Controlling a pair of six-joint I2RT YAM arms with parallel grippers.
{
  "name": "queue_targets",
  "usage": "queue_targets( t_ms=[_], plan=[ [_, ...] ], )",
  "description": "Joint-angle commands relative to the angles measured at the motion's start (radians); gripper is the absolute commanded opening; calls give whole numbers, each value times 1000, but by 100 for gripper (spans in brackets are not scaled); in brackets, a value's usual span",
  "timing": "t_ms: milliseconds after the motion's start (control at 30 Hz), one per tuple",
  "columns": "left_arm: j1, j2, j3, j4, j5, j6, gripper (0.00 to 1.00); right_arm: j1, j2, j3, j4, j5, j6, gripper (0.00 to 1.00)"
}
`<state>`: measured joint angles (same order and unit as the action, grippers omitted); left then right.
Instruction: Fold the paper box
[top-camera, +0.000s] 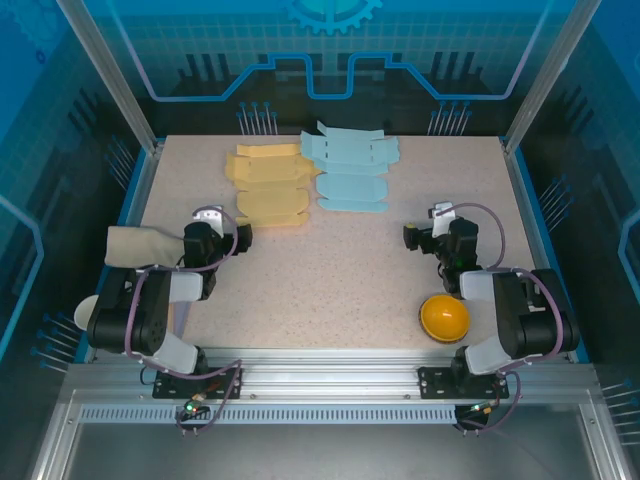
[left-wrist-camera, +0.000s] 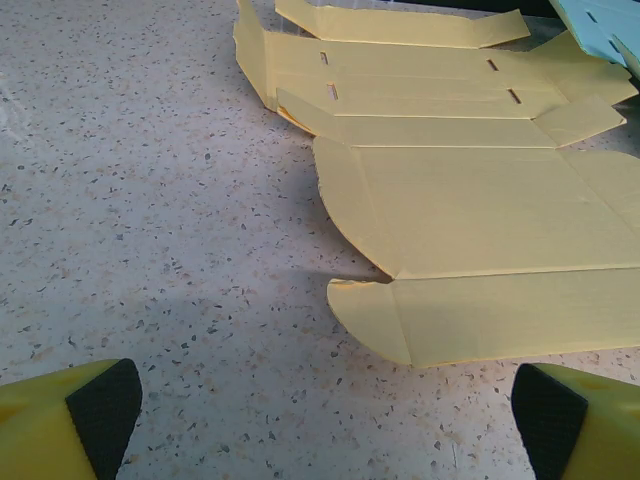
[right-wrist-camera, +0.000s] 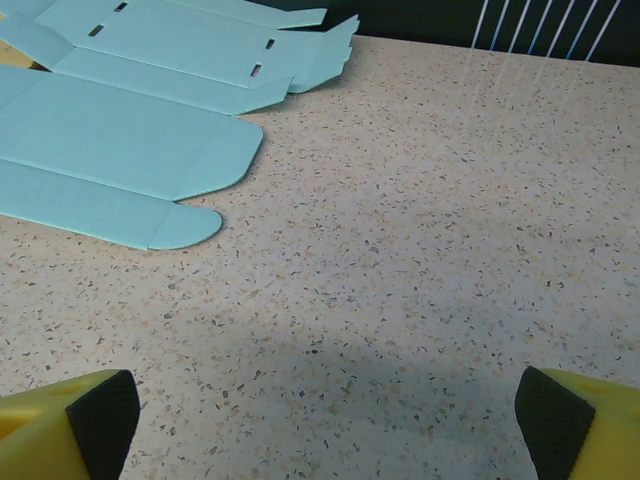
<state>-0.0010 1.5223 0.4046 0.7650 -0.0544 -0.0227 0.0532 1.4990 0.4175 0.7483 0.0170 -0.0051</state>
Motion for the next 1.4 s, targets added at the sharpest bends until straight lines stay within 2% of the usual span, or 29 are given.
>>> queue_targets(
  t_ms=[0, 1133, 1367],
  plan=[
    [3, -6, 19, 8, 15, 20, 99, -7, 6, 17, 0, -13, -9, 100],
    [5, -6, 17, 8, 18, 17, 99, -10, 6, 16, 0, -18, -6, 100],
    [21, -7, 18, 8, 46, 7, 99, -9, 6, 17, 1, -17, -7, 100]
  ],
)
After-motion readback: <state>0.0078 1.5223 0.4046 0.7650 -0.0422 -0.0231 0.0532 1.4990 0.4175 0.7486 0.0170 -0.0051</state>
